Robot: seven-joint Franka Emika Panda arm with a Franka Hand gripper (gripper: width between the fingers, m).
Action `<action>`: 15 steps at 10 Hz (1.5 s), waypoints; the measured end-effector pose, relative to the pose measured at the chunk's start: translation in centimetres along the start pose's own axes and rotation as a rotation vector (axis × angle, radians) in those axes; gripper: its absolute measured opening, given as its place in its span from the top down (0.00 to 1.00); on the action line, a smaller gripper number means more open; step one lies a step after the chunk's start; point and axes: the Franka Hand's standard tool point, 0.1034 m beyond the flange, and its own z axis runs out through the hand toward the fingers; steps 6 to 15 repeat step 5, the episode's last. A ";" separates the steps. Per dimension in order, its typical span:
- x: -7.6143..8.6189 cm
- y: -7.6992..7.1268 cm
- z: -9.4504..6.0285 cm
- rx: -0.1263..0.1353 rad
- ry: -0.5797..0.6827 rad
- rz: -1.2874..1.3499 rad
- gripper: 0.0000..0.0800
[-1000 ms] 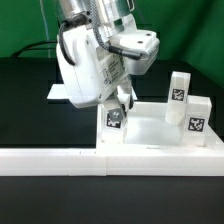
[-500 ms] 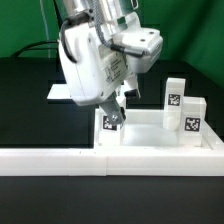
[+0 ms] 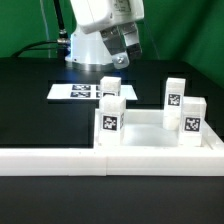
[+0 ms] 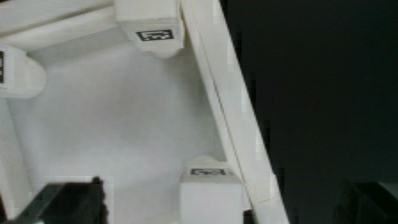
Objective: Assemble square table
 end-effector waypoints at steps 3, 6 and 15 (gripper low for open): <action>0.0 0.0 0.1 -0.001 0.000 0.000 0.19; 0.0 0.0 0.1 -0.001 0.000 0.000 0.19; 0.0 0.0 0.1 -0.001 0.000 0.000 0.19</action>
Offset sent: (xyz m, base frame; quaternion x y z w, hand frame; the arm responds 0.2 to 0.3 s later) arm 0.0000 0.0000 0.0000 0.0000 0.0000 0.0000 1.0000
